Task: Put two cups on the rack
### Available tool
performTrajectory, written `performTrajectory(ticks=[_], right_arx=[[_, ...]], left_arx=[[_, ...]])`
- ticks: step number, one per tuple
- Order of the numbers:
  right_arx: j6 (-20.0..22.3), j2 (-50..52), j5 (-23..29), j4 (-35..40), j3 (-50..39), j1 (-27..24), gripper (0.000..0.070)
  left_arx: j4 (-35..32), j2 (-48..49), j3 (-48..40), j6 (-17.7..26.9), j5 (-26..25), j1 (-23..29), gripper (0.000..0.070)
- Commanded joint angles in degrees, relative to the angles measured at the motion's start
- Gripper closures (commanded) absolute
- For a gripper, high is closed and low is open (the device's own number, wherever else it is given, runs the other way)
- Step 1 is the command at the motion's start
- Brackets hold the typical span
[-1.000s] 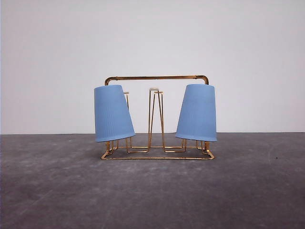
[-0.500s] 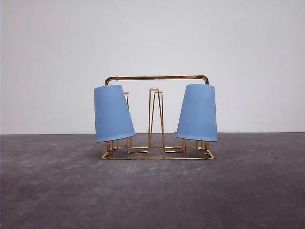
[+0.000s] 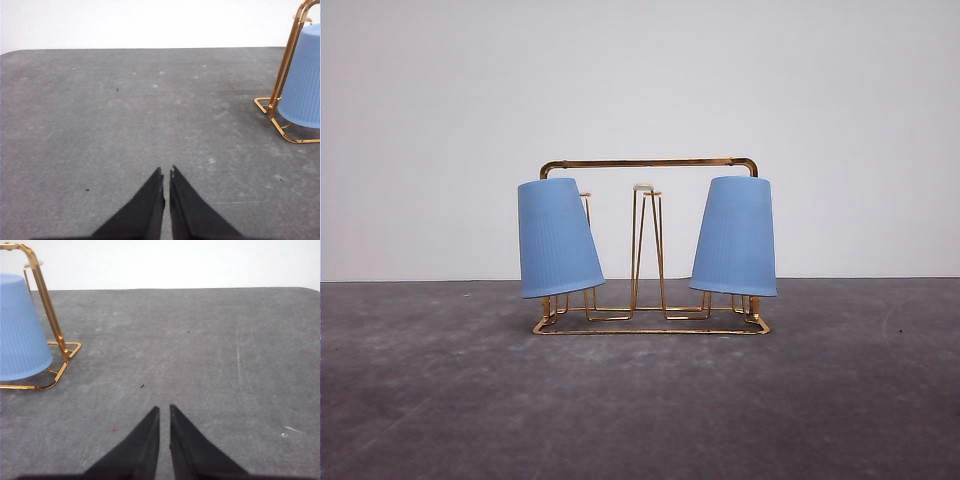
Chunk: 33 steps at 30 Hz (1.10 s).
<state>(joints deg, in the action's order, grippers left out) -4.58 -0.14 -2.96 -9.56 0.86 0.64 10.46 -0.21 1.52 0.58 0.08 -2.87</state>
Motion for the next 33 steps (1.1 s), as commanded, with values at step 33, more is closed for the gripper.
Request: performTrajectory(ticks=[33], right_arx=[[-0.57,-0.07,0.0,0.57,-0.17,-0.02,0.0665]], left_arx=[[0.2,0.02,-0.79,0.2,0.0,0.02,0.07]])
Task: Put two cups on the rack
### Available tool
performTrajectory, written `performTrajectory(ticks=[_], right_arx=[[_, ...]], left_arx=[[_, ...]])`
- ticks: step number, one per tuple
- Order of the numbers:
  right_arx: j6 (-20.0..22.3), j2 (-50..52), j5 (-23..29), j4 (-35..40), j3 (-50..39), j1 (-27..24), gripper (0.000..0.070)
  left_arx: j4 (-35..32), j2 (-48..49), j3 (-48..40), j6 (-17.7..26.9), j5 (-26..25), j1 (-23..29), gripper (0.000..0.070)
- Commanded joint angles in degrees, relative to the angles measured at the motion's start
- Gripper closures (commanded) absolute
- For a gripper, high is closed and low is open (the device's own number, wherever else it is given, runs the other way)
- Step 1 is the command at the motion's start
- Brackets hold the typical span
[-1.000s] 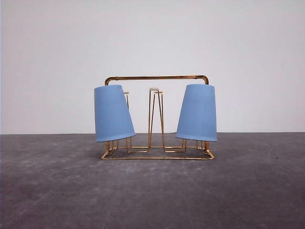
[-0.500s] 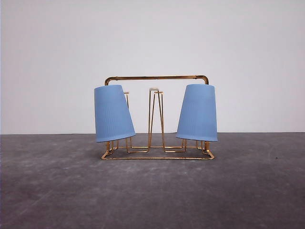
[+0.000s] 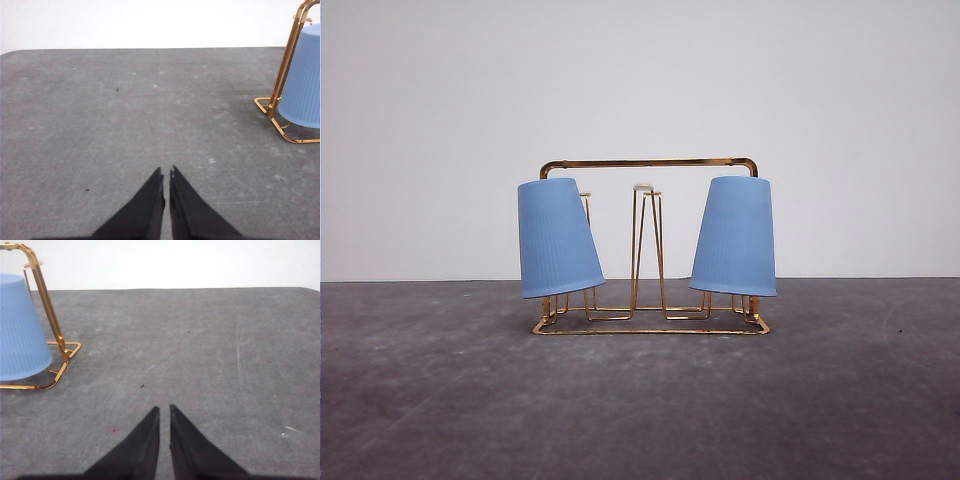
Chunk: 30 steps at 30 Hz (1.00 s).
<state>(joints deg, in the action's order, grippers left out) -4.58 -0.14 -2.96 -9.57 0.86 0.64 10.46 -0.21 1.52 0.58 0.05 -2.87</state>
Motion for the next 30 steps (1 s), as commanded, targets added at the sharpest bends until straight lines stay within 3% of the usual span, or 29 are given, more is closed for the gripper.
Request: performTrajectory(ticks=[1,30], right_arx=[[-0.57,-0.07,0.0,0.57,-0.17,-0.02,0.0665],[-0.57,-0.07,0.0,0.57,-0.17,-0.02,0.0664]], left_arx=[[0.2,0.02,-0.79,0.2,0.02,0.02,0.07],[0.2,0.02,-0.79,0.2,0.02,0.02,0.07]])
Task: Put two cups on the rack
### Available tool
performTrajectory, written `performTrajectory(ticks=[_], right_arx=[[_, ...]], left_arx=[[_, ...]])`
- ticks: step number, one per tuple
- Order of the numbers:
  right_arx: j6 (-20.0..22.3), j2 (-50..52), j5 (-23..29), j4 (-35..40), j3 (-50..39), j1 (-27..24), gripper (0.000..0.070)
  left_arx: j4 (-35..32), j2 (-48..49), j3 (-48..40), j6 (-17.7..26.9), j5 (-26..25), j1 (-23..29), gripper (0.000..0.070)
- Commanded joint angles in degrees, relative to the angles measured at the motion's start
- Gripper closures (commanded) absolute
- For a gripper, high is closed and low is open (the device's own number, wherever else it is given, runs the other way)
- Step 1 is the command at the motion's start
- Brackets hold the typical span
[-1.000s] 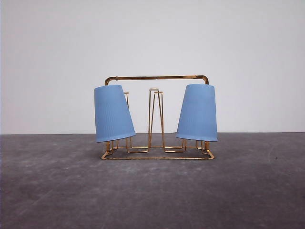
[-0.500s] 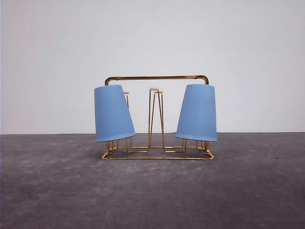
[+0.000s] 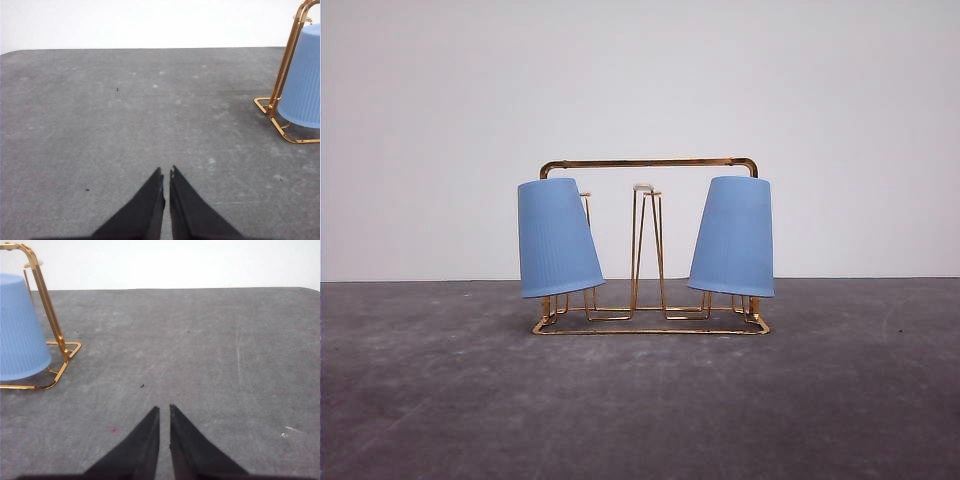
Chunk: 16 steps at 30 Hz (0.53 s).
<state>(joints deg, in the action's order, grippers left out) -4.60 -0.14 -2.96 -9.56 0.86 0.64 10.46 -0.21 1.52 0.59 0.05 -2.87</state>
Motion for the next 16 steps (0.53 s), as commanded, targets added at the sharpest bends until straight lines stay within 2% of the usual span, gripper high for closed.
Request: performTrajectory(ticks=[1,16], right_arx=[[-0.55,-0.07,0.0,0.57,-0.17,-0.02,0.0664],[-0.55,-0.07,0.0,0.57,-0.17,-0.02,0.0664]], left_arx=[[0.2,0.02,-0.79,0.19,0.02,0.02,0.07],[0.2,0.02,-0.79,0.19,0.02,0.02,0.07]])
